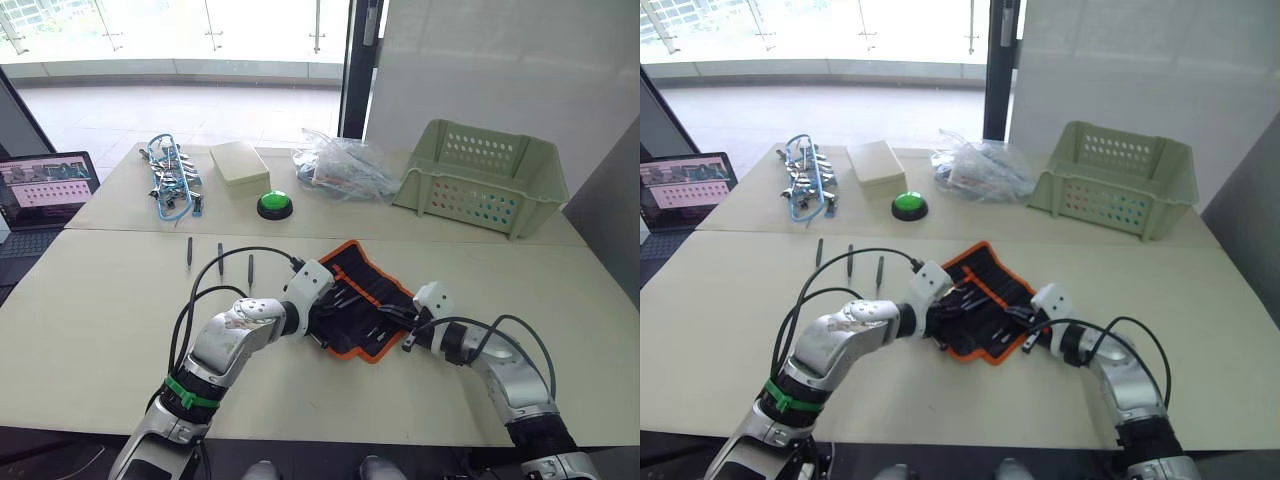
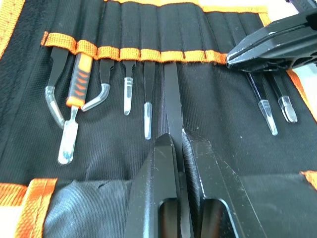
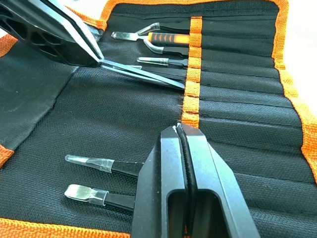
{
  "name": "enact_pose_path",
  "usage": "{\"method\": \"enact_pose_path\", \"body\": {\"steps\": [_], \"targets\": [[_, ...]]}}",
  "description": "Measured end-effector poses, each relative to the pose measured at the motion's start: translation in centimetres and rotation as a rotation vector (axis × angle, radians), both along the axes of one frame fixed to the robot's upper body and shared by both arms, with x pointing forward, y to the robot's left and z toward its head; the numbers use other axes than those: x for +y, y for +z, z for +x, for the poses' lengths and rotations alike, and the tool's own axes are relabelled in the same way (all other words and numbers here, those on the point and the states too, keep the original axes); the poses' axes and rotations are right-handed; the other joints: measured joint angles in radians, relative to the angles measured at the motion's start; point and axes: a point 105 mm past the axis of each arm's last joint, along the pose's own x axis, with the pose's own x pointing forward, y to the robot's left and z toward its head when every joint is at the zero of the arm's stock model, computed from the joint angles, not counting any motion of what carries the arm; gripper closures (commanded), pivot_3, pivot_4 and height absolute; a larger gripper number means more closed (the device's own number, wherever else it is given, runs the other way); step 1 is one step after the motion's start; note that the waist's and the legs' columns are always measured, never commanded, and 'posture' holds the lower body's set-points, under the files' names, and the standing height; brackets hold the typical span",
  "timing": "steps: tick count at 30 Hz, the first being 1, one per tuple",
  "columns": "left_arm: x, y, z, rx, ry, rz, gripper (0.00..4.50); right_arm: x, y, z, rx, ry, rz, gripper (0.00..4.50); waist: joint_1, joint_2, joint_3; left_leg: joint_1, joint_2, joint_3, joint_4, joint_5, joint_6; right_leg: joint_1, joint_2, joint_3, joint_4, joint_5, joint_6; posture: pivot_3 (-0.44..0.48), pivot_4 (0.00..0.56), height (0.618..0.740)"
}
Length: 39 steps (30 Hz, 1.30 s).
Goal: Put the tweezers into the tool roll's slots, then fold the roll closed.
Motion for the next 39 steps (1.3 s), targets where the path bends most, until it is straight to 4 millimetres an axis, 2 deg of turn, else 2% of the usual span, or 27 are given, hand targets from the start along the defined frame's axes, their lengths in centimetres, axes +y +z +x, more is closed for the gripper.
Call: {"method": "enact_pose_path", "body": {"steps": [7,15,26,28,33,36,39], "targets": [[-2.3,0.0,1.3,-0.058,-0.03,0.022,4.48,0.2,0.1,0.2,0.001,0.001,0.001,4.5,0.002,0.0,0.0,0.0,0.0,0.0,0.001,0.0,0.0,0.001,0.0,0.0,0.0,0.0,0.0,0.0,0.15,0.74],[-4.1,-0.9,3.0,-0.096,-0.056,0.04,4.48,0.2,0.2,0.3,-0.001,-0.005,0.006,4.5,0.001,0.0,0.0,0.0,0.0,0.0,0.003,0.0,0.0,0.001,0.0,0.0,0.001,0.0,0.0,0.0,0.15,0.74],[-4.8,-1.2,3.5,-0.141,-0.092,0.055,4.48,0.0,-0.2,0.3,0.002,-0.044,0.011,4.5,0.011,0.001,0.0,0.0,-0.001,0.0,0.008,0.0,0.0,0.003,0.0,0.0,0.001,0.002,0.003,0.0,0.15,0.74],[-4.7,-1.2,3.3,-0.134,-0.087,0.05,3.71,0.1,-0.2,0.2,0.001,-0.042,0.014,4.5,0.011,0.001,0.0,0.0,-0.001,0.0,0.008,0.0,0.0,0.003,0.0,0.0,0.001,0.002,0.003,0.0,0.15,0.74],[-3.2,-1.1,2.4,-0.097,-0.083,0.033,2.1,0.4,-0.1,0.4,-0.001,-0.034,0.014,4.5,0.002,0.001,0.0,0.0,0.0,0.0,0.008,0.0,0.0,0.002,0.001,0.0,0.002,0.002,0.003,0.0,0.15,0.74],[-0.9,-0.2,1.4,-0.076,-0.066,0.014,1.08,0.6,0.0,0.4,-0.003,-0.024,0.014,4.5,-0.007,0.003,0.0,0.0,0.0,0.0,0.007,0.0,0.0,0.002,0.001,0.0,0.002,0.002,0.003,0.0,0.15,0.74],[1.9,1.8,1.3,-0.1,-0.014,-0.001,0.12,0.6,0.0,0.5,0.0,-0.023,0.014,4.5,-0.008,0.004,0.001,0.0,0.0,0.0,0.007,0.0,0.0,0.002,0.001,0.0,0.003,0.002,0.003,0.0,0.15,0.74]]}}
